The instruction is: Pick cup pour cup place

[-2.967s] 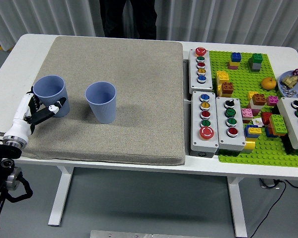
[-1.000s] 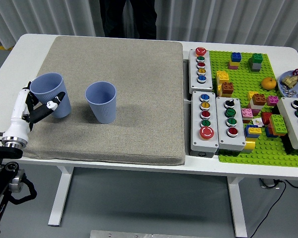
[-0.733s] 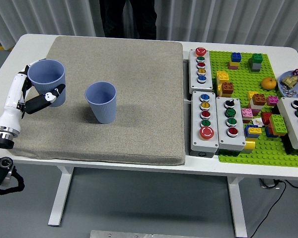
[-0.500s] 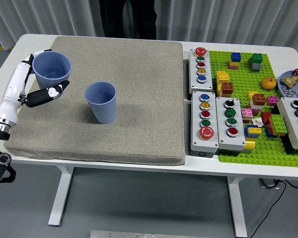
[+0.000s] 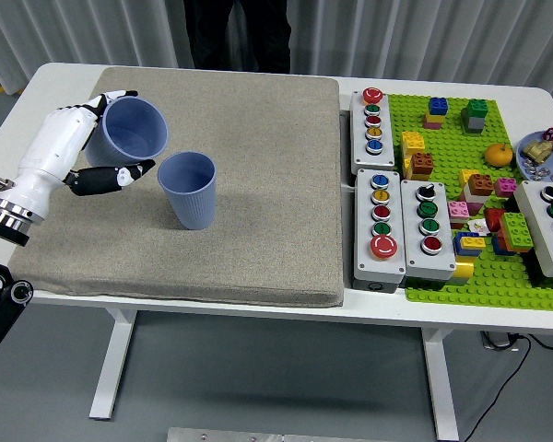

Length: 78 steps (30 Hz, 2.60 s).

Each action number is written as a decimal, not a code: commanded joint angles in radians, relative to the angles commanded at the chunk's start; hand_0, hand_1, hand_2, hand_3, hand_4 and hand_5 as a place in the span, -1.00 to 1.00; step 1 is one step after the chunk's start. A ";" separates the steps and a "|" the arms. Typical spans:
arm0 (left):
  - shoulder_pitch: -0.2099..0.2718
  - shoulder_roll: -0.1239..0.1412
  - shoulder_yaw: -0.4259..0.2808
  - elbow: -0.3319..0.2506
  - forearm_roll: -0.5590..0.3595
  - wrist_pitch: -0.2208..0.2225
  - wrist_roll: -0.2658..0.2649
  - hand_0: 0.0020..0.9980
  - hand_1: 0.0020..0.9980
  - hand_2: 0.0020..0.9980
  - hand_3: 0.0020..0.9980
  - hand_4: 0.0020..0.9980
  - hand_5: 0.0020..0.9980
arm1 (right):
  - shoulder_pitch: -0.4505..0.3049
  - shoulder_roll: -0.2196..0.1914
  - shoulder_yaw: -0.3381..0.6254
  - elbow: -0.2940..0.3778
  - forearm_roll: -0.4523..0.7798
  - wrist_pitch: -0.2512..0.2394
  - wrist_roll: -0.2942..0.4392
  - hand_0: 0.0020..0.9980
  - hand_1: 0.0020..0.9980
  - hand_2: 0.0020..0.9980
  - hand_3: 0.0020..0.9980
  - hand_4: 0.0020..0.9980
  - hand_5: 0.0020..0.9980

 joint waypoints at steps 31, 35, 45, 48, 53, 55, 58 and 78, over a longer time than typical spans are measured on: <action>-0.156 0.198 0.238 0.024 0.246 0.109 0.059 -0.24 0.02 0.37 0.41 0.26 -0.88 | 0.012 -0.008 -0.006 0.000 0.022 -0.005 0.004 0.49 0.43 0.47 0.30 -0.56 -0.14; -0.159 0.202 0.253 0.019 0.246 0.121 0.065 -0.24 0.02 0.37 0.41 0.26 -0.88 | 0.011 -0.007 -0.004 0.000 0.019 -0.005 0.003 0.49 0.43 0.47 0.30 -0.56 -0.14; -0.194 0.218 0.328 0.035 0.246 0.168 0.101 -0.24 0.02 0.35 0.40 0.24 -0.88 | 0.011 -0.008 -0.007 0.000 0.023 -0.005 0.004 0.49 0.43 0.47 0.29 -0.56 -0.15; -0.201 0.219 0.335 0.038 0.246 0.167 0.104 -0.24 0.02 0.35 0.40 0.24 -0.88 | 0.011 -0.008 -0.008 0.000 0.027 -0.006 0.005 0.49 0.43 0.47 0.29 -0.56 -0.15; -0.206 0.220 0.340 0.044 0.246 0.174 0.112 -0.23 0.01 0.35 0.40 0.23 -0.90 | 0.010 -0.008 -0.008 0.000 0.026 -0.006 0.004 0.49 0.43 0.47 0.29 -0.57 -0.15; -0.207 0.220 0.340 0.047 0.246 0.179 0.114 -0.23 0.01 0.35 0.40 0.23 -0.90 | 0.009 -0.008 -0.008 0.000 0.026 -0.006 0.004 0.49 0.43 0.47 0.29 -0.57 -0.15; -0.206 0.222 0.341 0.051 0.246 0.186 0.118 -0.23 0.02 0.34 0.40 0.22 -0.91 | 0.007 -0.008 -0.008 0.000 0.024 -0.006 0.004 0.49 0.43 0.47 0.29 -0.56 -0.16; -0.236 0.245 0.397 0.060 0.246 0.240 0.168 -0.20 0.03 0.34 0.40 0.16 -0.95 | 0.002 -0.006 -0.006 0.000 0.023 -0.007 0.004 0.49 0.43 0.47 0.29 -0.57 -0.17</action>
